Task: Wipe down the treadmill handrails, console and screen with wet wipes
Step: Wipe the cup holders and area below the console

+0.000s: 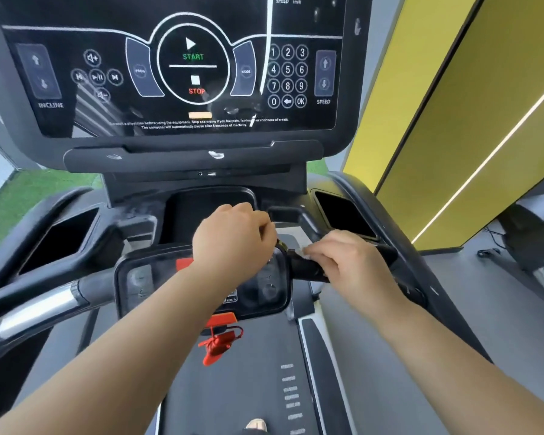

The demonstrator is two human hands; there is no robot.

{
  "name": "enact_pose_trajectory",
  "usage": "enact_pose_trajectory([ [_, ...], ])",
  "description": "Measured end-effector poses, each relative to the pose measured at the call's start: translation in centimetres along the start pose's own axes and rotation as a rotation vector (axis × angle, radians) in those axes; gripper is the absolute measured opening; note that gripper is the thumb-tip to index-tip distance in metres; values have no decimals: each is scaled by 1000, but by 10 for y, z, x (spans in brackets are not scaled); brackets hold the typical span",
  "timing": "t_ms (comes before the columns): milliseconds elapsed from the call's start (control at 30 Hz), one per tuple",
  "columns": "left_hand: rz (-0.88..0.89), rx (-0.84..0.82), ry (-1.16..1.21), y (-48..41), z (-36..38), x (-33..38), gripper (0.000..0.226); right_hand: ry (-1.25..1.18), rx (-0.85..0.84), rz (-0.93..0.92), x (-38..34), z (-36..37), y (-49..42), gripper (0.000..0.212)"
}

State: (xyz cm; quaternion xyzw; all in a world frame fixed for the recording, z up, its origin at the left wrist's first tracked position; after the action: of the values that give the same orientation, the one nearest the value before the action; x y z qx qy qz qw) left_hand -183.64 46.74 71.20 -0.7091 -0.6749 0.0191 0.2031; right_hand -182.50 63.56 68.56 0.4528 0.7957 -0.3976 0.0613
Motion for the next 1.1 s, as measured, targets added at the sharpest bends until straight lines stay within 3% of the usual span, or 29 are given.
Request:
enact_pose_trajectory([
  [500,-95,77,-35,3,-5,4,31,-77,25,-87,-10,5,2,26],
  [700,-120,88,-33,7,-6,3,32,-130,-90,-119,11,-4,-2,10],
  [900,-155,123,-65,8,-5,4,31,-146,-163,-151,-7,12,-15,15],
  [1100,-164,126,-77,7,-4,4,29,-193,-325,15,33,2,-27,11],
])
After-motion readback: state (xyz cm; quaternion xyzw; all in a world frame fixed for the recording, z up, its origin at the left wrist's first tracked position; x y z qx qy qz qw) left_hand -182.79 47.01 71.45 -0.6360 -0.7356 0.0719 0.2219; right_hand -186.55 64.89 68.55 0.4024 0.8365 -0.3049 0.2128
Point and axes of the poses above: each hand's wrist, its own y-axis away from the middle knuckle, its own z-axis out of the palm, x = y × z, the point moved 5 cm from there along -y, towards the middle knuckle, and after that the axes turned 7 degrees about x, right-handed, at the moved point
